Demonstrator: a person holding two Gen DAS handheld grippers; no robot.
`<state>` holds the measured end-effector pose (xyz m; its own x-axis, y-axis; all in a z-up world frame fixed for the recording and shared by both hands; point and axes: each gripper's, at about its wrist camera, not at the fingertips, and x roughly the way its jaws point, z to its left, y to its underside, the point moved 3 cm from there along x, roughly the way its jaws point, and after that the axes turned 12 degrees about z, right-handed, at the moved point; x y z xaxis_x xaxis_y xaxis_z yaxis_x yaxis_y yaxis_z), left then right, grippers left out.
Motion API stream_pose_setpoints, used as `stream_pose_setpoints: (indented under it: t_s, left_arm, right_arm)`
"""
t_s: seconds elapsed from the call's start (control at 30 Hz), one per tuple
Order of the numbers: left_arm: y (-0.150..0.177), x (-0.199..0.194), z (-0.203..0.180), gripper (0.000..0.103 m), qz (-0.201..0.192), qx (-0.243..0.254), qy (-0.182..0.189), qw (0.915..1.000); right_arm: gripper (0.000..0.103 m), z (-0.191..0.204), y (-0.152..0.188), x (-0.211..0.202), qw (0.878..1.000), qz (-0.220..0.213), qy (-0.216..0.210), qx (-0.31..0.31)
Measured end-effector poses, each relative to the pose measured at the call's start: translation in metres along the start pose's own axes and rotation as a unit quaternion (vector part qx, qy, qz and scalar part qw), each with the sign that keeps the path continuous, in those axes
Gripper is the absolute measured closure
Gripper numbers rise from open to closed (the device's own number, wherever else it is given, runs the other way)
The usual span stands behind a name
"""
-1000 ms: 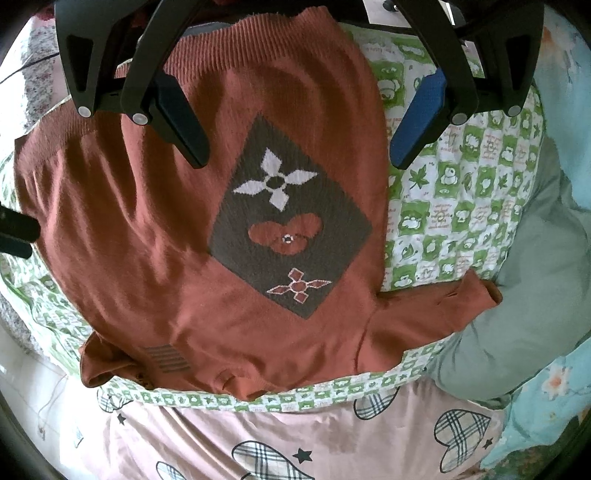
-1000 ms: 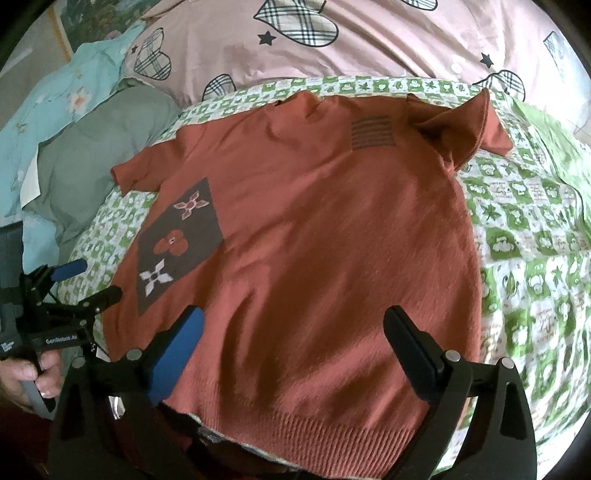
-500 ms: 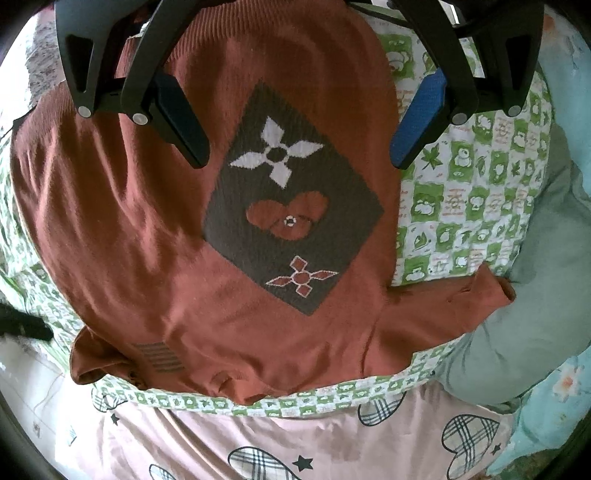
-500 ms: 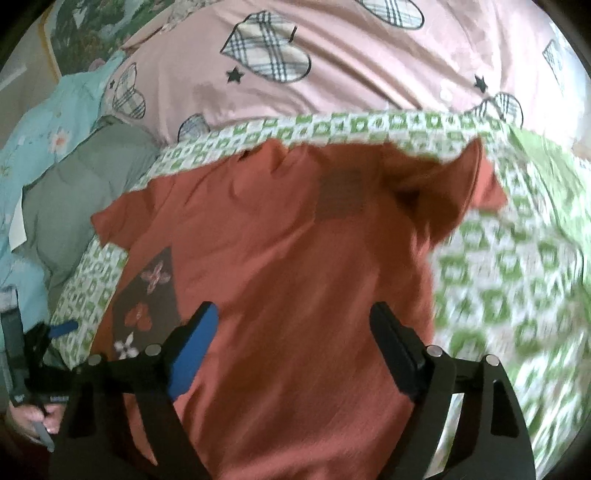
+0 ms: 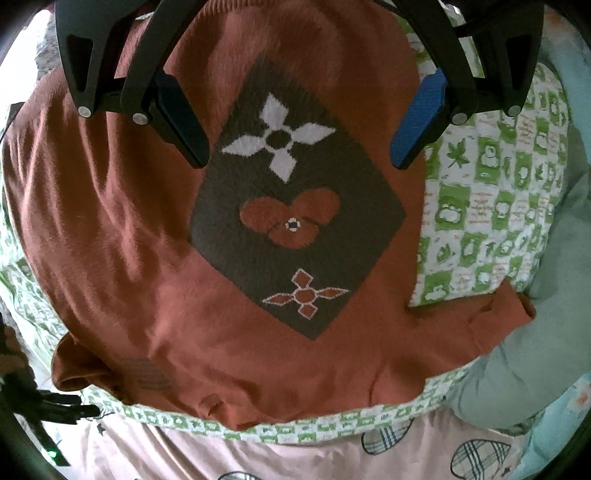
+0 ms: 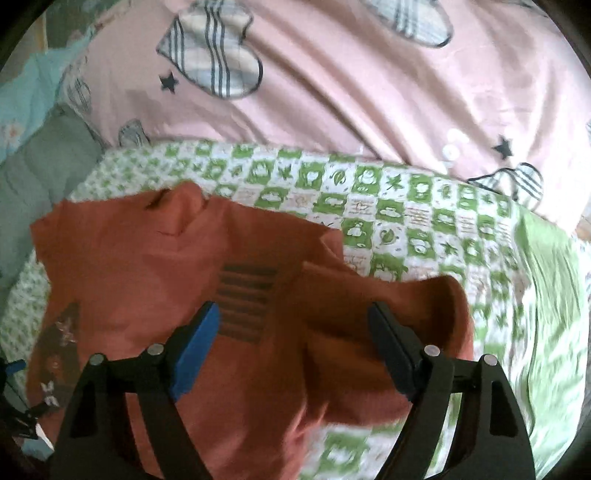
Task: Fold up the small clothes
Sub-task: 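Grasp the sweater's shoulder and sleeve with the right gripper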
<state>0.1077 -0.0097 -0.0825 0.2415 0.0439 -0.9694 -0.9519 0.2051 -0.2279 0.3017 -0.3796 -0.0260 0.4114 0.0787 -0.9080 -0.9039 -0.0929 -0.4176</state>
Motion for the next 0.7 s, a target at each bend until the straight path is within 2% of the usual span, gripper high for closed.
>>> stream_pose_setpoints:
  t_s: [0.1, 0.13, 0.17, 0.2, 0.23, 0.27, 0.3, 0.4, 0.53, 0.7]
  left_arm:
    - [-0.006, 0.006, -0.003, 0.005, 0.006, -0.001, 0.005, 1.0000]
    - [-0.008, 0.007, -0.004, 0.005, 0.006, -0.002, 0.008, 0.9999]
    - [-0.009, 0.008, -0.005, 0.005, 0.007, -0.002, 0.012, 0.9999]
    - [-0.010, 0.009, -0.006, 0.005, 0.009, -0.001, 0.013, 0.9999]
    - [-0.010, 0.009, -0.006, 0.005, 0.011, 0.000, 0.012, 0.9999]
    - [-0.010, 0.009, -0.007, 0.005, 0.009, 0.001, 0.014, 0.9999]
    - [-0.011, 0.009, -0.007, 0.005, 0.008, 0.002, 0.014, 0.9999]
    - [-0.011, 0.009, -0.007, 0.005, -0.002, 0.001, 0.018, 0.9998]
    - [-0.008, 0.005, -0.006, 0.005, -0.013, -0.003, 0.028, 0.9995]
    - [-0.003, -0.003, -0.003, 0.005, -0.024, -0.004, 0.037, 0.9990]
  right_arm:
    - [0.021, -0.006, -0.007, 0.032, 0.999, 0.036, 0.006, -0.004]
    - [0.027, -0.009, -0.009, 0.039, 0.999, 0.043, 0.008, -0.003]
    - [0.037, -0.011, -0.009, 0.046, 0.999, 0.051, 0.008, 0.001]
    - [0.062, -0.015, -0.007, 0.054, 0.998, 0.060, 0.001, 0.011]
    - [0.077, -0.016, -0.007, 0.054, 0.998, 0.060, -0.012, 0.019]
    - [0.082, -0.017, -0.005, 0.052, 0.998, 0.051, -0.029, 0.030]
    - [0.094, -0.017, -0.004, 0.048, 0.998, 0.040, -0.033, 0.035]
    - [0.096, -0.009, 0.001, 0.026, 0.998, 0.001, -0.032, 0.057]
    - [0.097, 0.013, 0.003, -0.001, 0.991, -0.046, -0.089, 0.083]
    - [0.097, 0.079, -0.012, -0.007, 0.978, -0.080, -0.173, 0.084]
